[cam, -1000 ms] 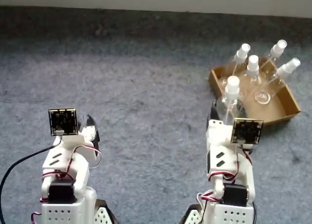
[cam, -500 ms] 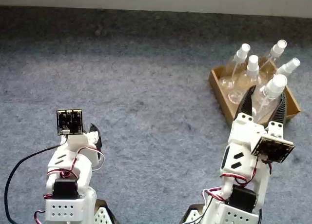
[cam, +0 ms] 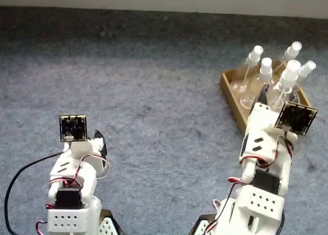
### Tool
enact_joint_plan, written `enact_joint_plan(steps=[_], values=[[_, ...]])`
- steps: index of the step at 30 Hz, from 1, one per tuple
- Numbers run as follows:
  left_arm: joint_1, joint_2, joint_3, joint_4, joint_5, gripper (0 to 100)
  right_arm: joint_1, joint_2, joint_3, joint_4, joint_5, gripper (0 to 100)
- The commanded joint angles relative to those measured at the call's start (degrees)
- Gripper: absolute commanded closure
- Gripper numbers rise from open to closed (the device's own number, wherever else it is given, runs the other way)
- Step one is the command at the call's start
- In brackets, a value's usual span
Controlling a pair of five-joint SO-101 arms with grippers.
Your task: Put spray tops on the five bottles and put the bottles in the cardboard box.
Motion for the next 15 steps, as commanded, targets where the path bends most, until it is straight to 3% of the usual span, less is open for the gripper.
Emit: enact_joint_plan(steps=[1, 15], values=[[-0.6, -0.2, 1.2, 2.3, -0.8, 99, 3.6, 3.9, -3.7, -11.4, -0.4, 92.9], [-0.5, -0.2, 1.2, 2.7, -0.7, 99, 6.8, 12.9, 6.6, -29.7, -0.4, 92.9]])
